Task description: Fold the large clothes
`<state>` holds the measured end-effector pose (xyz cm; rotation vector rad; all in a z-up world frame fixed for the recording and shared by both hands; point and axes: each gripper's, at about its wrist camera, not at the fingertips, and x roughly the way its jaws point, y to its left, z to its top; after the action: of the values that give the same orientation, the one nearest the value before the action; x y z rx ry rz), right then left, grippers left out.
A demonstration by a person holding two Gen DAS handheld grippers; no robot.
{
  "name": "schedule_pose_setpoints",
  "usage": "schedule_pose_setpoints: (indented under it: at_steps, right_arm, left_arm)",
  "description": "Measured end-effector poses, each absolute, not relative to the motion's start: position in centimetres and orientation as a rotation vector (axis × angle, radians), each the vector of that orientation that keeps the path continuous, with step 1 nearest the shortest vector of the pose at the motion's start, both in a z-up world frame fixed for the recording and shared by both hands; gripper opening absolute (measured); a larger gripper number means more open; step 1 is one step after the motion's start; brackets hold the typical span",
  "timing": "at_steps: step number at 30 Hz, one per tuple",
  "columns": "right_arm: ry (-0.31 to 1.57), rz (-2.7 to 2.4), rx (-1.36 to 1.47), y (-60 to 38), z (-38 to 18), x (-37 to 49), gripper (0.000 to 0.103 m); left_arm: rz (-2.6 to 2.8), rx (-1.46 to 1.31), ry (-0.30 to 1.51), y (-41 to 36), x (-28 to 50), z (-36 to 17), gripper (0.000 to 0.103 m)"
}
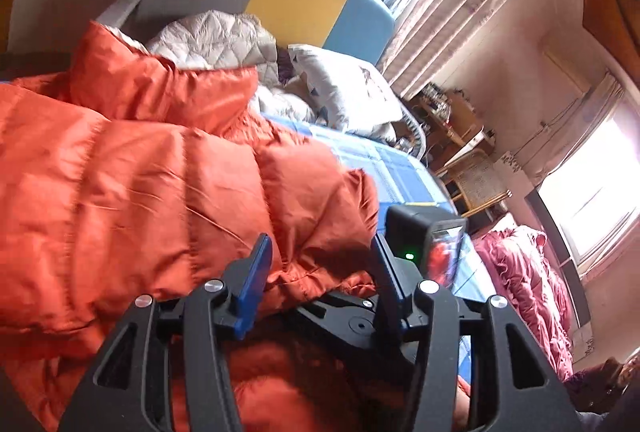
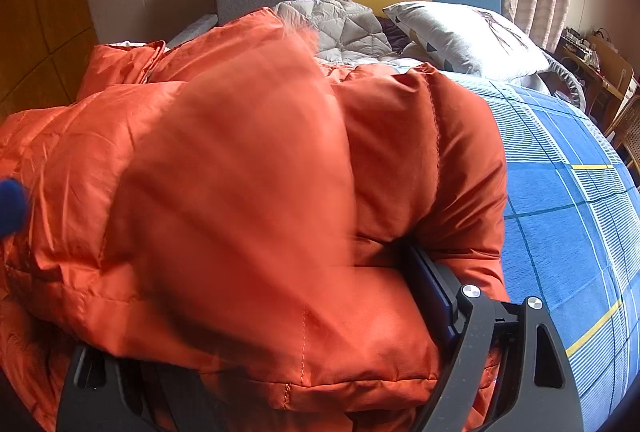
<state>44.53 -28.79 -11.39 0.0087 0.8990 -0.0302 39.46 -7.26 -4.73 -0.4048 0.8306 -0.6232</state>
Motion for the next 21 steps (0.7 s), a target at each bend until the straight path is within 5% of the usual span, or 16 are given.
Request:
schedule_pose_setpoints:
  at_steps: [12, 21]
  right_arm:
    - [0.912, -0.052, -0.024, -28.4, -10.8, 44.6, 0.082]
    - [0.916, -0.045, 0.020, -29.7, -7.8, 41.3, 0.082]
  left_arm:
    - [-0.174, -0.537, 0.751, 10.1, 34.8, -7.1, 0.044]
    - [-0.113, -0.441, 0.791, 11.1, 37.5, -8.6, 0.041]
